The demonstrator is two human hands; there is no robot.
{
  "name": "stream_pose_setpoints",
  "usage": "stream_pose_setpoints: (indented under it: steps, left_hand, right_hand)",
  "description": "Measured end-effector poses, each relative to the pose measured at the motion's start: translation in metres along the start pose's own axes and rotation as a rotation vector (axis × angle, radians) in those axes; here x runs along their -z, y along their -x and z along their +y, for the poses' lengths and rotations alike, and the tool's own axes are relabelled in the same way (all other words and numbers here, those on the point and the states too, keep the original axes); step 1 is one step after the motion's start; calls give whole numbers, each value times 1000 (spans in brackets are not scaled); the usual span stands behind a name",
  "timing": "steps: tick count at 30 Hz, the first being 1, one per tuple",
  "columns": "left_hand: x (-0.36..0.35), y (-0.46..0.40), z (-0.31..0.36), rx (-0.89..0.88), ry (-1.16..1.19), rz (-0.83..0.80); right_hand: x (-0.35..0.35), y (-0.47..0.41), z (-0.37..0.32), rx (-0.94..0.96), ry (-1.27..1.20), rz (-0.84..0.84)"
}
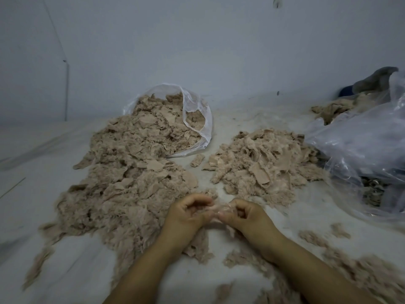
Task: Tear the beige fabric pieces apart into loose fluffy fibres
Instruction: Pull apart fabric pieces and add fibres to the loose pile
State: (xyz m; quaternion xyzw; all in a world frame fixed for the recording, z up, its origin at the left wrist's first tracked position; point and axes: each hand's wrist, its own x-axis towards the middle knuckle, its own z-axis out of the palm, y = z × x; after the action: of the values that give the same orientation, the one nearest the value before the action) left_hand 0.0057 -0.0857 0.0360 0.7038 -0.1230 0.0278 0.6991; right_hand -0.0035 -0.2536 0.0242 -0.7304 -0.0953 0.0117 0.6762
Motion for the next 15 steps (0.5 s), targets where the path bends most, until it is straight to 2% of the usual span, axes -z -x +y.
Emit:
stream_pose_setpoints:
  steps: [4,7,10,13,15]
  left_hand:
    - [5,0,-2,125,100,-105]
    - [3,0,-4,211,6,-121]
    - [3,0,-5,151,-117,-110]
    - [2,2,-2,162,-81,-159]
    - [3,-1,-2,189,-31,-117]
  right_hand:
    - [-1,-2,2,33,-73,46]
    - [-5,-1,1,57,-79,6]
    - [-8,-1,0,52,-93,-5]
    - [-6,-2,1,53,-106,48]
    - [-3,-3,0,70,-138,81]
